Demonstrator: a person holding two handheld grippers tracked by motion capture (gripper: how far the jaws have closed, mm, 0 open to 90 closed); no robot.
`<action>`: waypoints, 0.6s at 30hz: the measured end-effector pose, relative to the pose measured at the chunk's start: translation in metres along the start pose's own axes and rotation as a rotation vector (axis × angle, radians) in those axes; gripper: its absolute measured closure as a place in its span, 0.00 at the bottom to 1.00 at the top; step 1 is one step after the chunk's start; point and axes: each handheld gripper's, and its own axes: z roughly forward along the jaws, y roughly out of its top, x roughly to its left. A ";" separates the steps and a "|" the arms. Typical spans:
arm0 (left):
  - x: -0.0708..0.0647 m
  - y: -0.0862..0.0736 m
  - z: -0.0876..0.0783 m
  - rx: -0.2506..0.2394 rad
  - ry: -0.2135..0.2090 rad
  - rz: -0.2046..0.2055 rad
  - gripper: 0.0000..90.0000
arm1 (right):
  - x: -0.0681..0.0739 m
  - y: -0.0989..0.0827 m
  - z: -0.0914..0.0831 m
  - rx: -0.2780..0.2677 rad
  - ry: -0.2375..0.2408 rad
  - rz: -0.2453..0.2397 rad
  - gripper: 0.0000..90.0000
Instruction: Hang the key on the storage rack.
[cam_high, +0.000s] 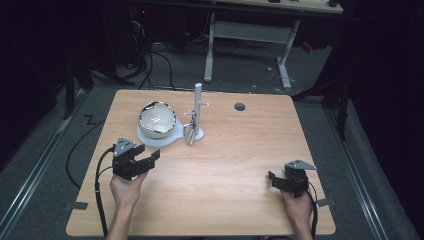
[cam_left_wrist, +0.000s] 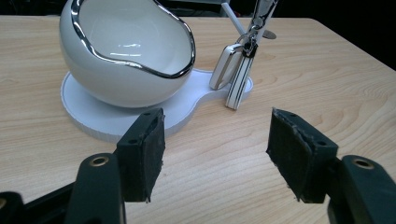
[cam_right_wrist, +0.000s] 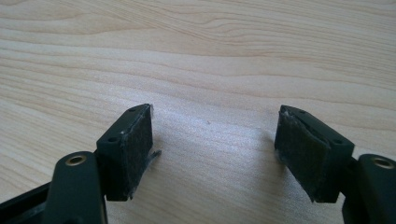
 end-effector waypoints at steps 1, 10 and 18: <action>0.001 -0.003 0.000 0.004 0.001 -0.004 0.41 | 0.000 0.000 0.000 0.000 0.000 0.000 0.31; 0.003 -0.014 0.000 0.019 0.010 -0.016 0.41 | 0.000 0.000 0.000 0.000 0.000 0.000 0.31; 0.005 -0.023 0.002 0.034 0.016 -0.027 0.41 | 0.000 0.000 0.000 0.000 0.000 0.000 0.31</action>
